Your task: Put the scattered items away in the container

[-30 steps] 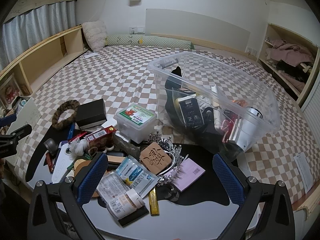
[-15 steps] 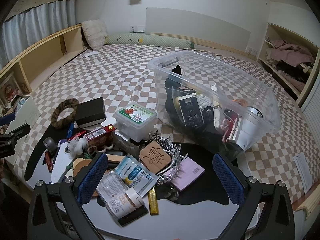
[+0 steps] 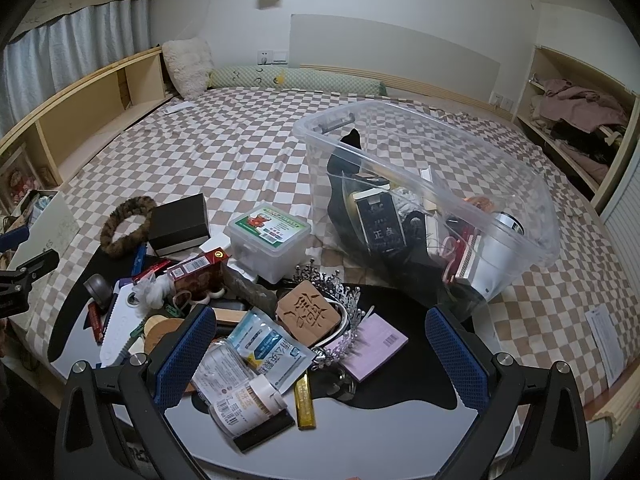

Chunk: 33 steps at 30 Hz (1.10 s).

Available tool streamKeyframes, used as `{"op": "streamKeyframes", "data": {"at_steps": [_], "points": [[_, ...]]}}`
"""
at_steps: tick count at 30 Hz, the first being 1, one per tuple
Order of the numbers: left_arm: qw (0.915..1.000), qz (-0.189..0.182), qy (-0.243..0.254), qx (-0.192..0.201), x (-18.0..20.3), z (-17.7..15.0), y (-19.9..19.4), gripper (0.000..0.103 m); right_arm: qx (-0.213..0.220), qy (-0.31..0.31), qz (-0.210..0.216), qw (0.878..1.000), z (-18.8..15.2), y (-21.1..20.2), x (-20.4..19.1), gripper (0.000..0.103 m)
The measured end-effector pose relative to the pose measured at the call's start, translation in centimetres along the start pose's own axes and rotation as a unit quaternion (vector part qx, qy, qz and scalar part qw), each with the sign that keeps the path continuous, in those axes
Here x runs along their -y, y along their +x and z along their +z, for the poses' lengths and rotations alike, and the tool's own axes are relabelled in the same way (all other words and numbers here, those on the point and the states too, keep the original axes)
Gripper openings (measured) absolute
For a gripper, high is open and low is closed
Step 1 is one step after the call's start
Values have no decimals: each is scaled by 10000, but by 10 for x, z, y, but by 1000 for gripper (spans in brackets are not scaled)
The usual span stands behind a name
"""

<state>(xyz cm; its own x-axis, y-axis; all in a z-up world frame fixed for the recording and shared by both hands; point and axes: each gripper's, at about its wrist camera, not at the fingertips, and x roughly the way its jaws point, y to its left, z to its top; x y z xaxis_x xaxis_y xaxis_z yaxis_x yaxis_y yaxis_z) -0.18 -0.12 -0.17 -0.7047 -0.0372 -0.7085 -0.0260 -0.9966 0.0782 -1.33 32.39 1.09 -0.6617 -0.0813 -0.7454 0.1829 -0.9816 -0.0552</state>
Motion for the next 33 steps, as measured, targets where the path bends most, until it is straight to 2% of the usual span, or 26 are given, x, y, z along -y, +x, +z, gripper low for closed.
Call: {"op": "streamKeyframes", "data": {"at_steps": [16,22,33], "points": [[10000,0,10,-2,3,-2,0,103,-34,-28,-35,10000,-2,0,-1,103],[9999,-123,-111,-3,-1,-2,1,103,1,-71,-28,10000,-2,0,-3,103],[9984,-196,-226,484,-8,1,-11,103,206,-69,18,9998,0,-1,-6,103]]}}
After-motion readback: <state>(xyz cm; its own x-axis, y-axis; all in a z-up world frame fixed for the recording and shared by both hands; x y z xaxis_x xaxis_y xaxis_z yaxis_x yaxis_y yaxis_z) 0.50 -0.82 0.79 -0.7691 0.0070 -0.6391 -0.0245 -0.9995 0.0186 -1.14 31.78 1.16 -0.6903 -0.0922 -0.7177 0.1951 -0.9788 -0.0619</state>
